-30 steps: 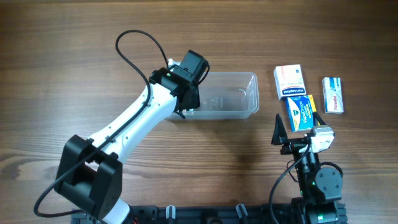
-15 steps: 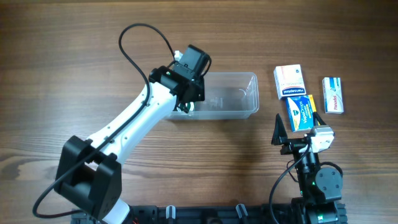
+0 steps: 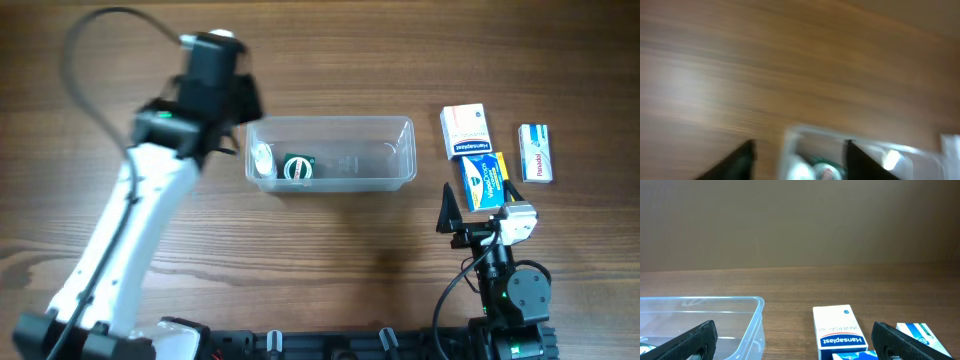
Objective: Pack container
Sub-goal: 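Open the left gripper and raise it back to the rest pose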
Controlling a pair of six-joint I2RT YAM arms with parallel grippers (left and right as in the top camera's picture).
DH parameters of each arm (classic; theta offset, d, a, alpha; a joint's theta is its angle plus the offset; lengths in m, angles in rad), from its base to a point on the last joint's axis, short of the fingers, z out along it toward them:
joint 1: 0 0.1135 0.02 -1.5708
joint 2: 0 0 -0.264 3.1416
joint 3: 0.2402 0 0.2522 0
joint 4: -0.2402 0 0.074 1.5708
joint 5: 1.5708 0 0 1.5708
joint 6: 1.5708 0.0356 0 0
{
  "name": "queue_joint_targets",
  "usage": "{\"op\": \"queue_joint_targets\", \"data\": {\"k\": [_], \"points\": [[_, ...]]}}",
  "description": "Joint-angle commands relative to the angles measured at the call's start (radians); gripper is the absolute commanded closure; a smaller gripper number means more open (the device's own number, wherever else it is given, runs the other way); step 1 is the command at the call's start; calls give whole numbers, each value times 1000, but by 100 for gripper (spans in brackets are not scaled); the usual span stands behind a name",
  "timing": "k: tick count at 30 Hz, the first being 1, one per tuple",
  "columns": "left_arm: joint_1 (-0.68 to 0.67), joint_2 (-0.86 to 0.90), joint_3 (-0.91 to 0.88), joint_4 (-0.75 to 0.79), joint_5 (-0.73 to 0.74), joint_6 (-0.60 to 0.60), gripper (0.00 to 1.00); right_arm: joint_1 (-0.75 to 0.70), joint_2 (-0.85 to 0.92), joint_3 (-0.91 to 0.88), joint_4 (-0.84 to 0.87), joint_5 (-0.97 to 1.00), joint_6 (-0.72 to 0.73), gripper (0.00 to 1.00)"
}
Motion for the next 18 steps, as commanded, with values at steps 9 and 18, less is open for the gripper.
{"op": "queue_joint_targets", "data": {"k": [9,18], "points": [[325,-13,11,-30,-72,5,0,0,-4,-2,5,-15,-11,0],[352,-13,12,-30,-72,5,0,0,-4,-2,5,-15,-10,0]]}}
